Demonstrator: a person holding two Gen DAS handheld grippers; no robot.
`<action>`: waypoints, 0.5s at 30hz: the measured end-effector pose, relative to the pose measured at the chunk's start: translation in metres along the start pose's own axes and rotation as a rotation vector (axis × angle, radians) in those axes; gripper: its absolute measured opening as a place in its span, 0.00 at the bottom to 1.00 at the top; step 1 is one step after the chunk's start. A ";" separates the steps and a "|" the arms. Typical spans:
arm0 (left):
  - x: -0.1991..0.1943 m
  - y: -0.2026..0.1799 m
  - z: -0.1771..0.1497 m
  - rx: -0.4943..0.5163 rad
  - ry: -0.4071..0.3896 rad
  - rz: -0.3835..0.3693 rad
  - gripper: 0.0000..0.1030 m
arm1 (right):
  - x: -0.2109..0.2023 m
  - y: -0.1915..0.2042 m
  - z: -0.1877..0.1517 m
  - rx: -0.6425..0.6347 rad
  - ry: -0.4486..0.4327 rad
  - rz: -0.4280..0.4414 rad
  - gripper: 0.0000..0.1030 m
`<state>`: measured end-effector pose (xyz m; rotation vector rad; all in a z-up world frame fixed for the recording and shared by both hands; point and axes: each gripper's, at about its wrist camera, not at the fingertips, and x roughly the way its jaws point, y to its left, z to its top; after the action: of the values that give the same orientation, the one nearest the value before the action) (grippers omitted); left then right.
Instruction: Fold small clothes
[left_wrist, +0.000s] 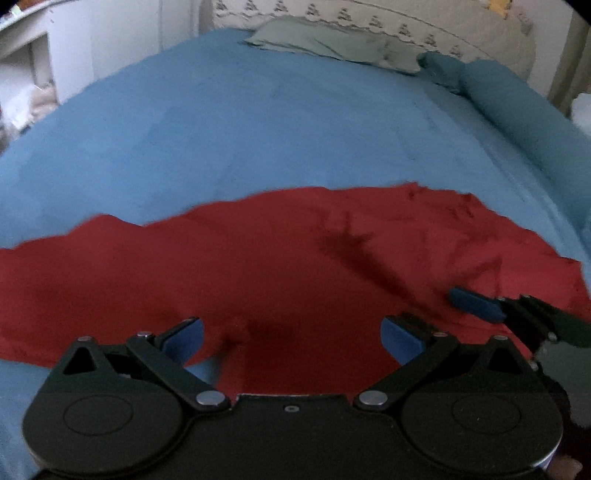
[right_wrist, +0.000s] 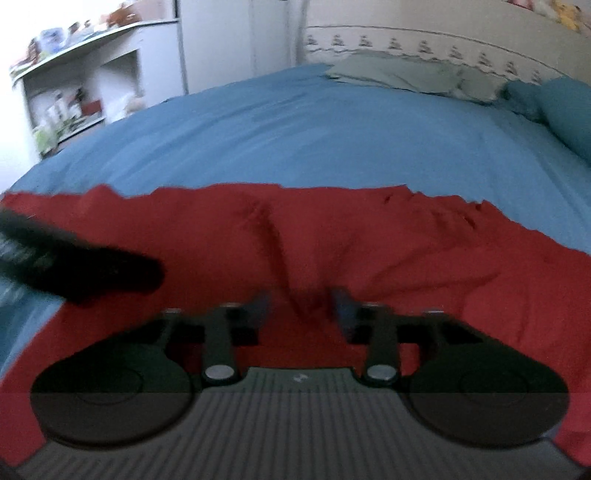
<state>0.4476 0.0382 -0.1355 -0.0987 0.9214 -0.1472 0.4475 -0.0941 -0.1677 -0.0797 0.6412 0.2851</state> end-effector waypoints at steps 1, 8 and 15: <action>-0.002 0.001 -0.001 -0.001 0.003 -0.032 1.00 | -0.010 -0.011 -0.013 -0.006 -0.008 0.003 0.75; 0.020 -0.020 -0.001 -0.058 0.007 -0.199 0.86 | -0.082 -0.047 -0.051 0.069 -0.038 -0.015 0.75; 0.042 -0.034 0.013 -0.155 -0.015 -0.202 0.71 | -0.116 -0.079 -0.075 0.155 -0.066 -0.047 0.75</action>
<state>0.4803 -0.0020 -0.1561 -0.3365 0.9058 -0.2618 0.3383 -0.2092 -0.1593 0.0629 0.5932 0.1916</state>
